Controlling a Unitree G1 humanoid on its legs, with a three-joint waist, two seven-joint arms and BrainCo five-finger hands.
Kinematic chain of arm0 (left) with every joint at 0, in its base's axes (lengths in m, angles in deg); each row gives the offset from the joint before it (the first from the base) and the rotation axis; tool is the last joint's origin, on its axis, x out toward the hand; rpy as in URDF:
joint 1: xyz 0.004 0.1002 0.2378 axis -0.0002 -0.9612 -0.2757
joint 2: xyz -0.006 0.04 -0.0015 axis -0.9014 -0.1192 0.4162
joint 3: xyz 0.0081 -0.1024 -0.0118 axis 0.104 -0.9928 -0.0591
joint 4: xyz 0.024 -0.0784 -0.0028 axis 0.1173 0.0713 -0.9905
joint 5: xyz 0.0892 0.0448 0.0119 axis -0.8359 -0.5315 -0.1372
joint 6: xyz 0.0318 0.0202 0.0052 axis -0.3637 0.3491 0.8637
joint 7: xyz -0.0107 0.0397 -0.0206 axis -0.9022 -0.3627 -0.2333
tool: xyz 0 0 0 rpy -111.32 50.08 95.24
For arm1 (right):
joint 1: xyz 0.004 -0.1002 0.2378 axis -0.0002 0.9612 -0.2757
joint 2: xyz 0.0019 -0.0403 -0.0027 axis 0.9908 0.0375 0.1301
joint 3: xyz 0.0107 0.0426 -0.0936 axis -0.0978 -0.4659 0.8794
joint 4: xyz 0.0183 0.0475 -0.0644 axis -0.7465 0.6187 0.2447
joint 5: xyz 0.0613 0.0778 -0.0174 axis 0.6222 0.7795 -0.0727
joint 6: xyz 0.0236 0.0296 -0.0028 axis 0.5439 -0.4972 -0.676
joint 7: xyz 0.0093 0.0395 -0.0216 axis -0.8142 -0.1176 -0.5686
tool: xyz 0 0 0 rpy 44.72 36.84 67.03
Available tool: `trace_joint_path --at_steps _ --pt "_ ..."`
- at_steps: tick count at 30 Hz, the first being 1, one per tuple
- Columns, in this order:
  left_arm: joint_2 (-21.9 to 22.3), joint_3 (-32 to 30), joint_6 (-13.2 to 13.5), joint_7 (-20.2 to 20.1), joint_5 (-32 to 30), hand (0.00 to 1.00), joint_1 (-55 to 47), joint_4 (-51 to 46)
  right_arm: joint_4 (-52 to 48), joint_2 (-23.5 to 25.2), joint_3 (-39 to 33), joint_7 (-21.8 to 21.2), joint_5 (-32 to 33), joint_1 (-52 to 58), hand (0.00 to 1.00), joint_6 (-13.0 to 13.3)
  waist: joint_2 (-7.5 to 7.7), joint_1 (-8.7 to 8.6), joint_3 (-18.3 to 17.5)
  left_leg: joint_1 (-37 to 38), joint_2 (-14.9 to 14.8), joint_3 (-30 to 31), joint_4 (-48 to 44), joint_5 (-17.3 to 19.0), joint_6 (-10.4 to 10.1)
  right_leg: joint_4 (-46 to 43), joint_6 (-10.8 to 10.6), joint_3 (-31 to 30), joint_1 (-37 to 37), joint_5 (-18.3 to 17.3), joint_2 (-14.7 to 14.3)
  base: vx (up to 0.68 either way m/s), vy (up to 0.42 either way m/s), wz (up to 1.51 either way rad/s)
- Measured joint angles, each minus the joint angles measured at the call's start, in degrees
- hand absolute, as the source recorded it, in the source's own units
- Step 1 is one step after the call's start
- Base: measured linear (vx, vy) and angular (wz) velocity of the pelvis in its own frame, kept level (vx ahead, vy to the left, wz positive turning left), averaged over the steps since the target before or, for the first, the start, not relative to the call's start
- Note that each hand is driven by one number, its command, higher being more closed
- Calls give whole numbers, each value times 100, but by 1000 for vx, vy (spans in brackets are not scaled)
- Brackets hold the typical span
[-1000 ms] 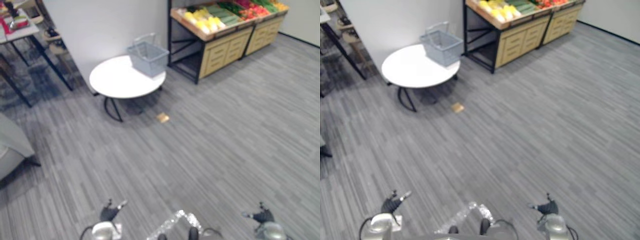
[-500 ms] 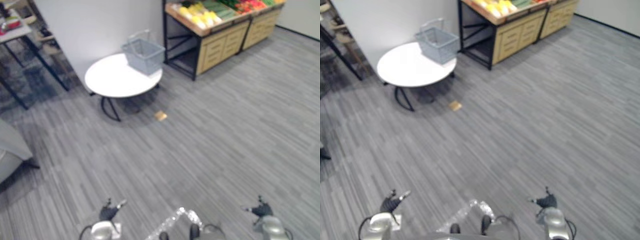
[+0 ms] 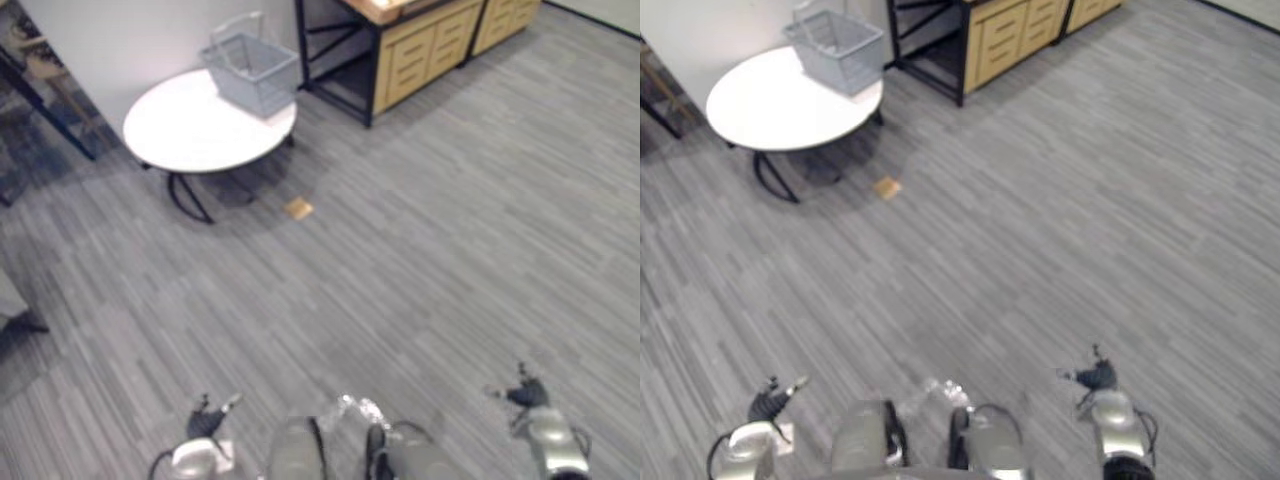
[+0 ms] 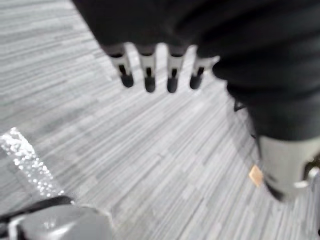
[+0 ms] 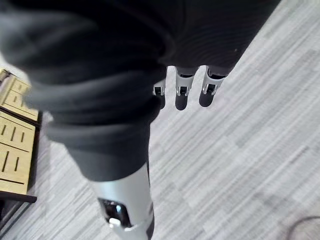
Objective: Pick vegetable in the basket
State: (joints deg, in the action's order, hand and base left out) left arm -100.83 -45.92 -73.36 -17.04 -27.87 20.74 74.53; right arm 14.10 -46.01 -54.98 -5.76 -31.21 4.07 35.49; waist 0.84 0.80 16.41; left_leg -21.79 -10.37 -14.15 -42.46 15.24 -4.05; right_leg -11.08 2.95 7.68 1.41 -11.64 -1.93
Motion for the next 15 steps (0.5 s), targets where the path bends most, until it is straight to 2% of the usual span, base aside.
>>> trace_joint_path --at_steps 1,2,3,4,5,6,7,8,9,10,11,12,13,14,15 --pt "4 0 0 -5 28 0 -42 1 -23 -110 58 71 110 -212 0 13 10 93 5 -133 95 -185 734 -133 -35 102 -23 -119 -1 -14 76 290 80 -37" --pt "20 -4 2 -7 27 0 -82 0 -26 -202 112 82 131 -394 0 19 0 114 -2 -204 151 -382 1480 -375 -30 228 -39 -169 -29 -23 108 334 96 -35" --pt "56 -3 5 -13 24 0 -130 6 -29 -298 115 97 170 -605 0 30 -71 128 -36 -203 197 -618 2569 -776 -49 428 -96 -191 -121 -56 108 399 116 -18" --pt "74 -4 5 -13 24 0 -175 12 -32 -344 129 110 171 -696 0 35 -118 149 -56 -191 199 -630 3012 -933 -41 495 -165 -212 -177 -96 86 549 181 -21" --pt "112 -19 5 -14 13 0 -221 35 -86 -388 166 148 173 -828 0 43 -167 218 -75 -197 181 -565 3293 -1097 52 451 -346 -312 -275 -303 61 527 187 -41" --pt "153 -28 4 -16 5 0 -347 105 -246 -355 223 201 168 -813 0 80 -72 362 -103 -102 230 -524 3194 -1196 211 145 -446 -434 -325 -655 200 609 230 -46" --pt "152 -28 4 -20 -25 0 -397 164 -306 -301 274 210 166 -755 0 143 71 423 -133 -41 346 -538 3106 -1230 268 -178 -598 -477 -327 -868 360 663 182 -45" --pt "212 -29 -10 -25 -34 0 -518 295 -511 -184 330 202 154 -645 0 221 304 445 -173 150 616 -559 2749 -1235 351 -1761 -940 -515 80 -1199 748 669 173 -18" --pt "261 -23 -11 -31 -34 0 -568 311 -578 -135 331 199 154 -620 0 234 317 400 -169 269 679 -552 2549 -1141 574 -2595 -1135 -546 281 -1076 845 676 148 4" --pt "279 -11 -12 -46 -37 0 -640 303 -639 0 341 202 145 -536 0 225 418 335 -139 679 875 -501 2374 -768 780 -3930 -1334 -760 580 -314 1000 565 147 30" --pt "255 30 -12 -54 -37 0 -642 294 -652 41 350 200 142 -485 0 224 428 249 -137 917 957 -389 2365 -606 793 -4469 -1321 -834 715 32 1015 743 146 62" --pt "214 133 -8 -64 -44 0 -610 213 -678 50 357 201 80 -467 0 211 358 139 -94 1377 1010 -185 2413 -347 799 -5139 -1055 -795 945 -24 1000 750 103 68" --pt "183 273 0 -60 -45 0 -562 108 -851 46 350 208 48 -450 0 211 241 56 -47 1849 1008 31 2621 -164 753 -5155 -623 -605 1264 -281 922 747 76 66" --pt "167 323 -1 -64 -44 0 -511 76 -987 46 346 208 47 -413 0 217 171 28 -37 2062 978 135 2760 -105 717 -4972 -482 -501 1453 -370 908 726 35 77" --pt "136 369 8 -65 -41 0 -379 11 -1218 46 316 217 46 -363 0 221 59 -100 -36 2420 929 435 3050 -38 662 -4237 -407 -251 1822 -417 895 895 -57 116"
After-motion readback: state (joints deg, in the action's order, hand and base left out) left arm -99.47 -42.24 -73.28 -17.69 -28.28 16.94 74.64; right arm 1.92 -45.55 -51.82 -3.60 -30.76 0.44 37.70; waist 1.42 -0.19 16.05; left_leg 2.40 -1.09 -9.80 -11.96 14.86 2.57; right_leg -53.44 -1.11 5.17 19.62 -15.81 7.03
